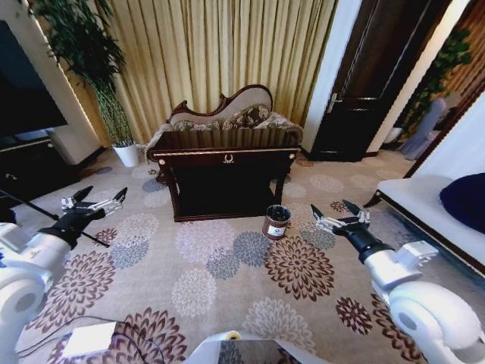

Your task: Move to the front of the table and place the trash on the table into the trash bin.

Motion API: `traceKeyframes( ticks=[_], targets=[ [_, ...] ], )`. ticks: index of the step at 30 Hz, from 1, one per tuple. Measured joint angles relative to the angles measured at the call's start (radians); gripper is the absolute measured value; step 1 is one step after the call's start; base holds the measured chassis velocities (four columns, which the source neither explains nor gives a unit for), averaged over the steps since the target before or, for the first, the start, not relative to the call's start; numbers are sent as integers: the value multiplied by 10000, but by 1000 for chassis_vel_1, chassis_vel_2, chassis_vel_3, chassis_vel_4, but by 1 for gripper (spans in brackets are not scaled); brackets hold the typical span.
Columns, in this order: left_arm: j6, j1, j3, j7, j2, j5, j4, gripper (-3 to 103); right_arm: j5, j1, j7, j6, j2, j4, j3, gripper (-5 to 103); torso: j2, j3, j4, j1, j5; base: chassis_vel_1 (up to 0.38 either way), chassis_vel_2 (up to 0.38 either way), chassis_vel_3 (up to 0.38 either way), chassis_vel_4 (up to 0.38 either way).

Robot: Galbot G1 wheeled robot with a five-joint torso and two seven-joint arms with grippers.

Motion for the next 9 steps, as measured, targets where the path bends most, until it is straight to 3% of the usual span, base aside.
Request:
traceKeyframes(
  ticks=[9],
  targets=[
    [-15,-47,37,39,2,-5,27,100,187,-139,-97,209,157,-372,567,100,0,0,0,0,0,0,0,0,0]
  ],
)
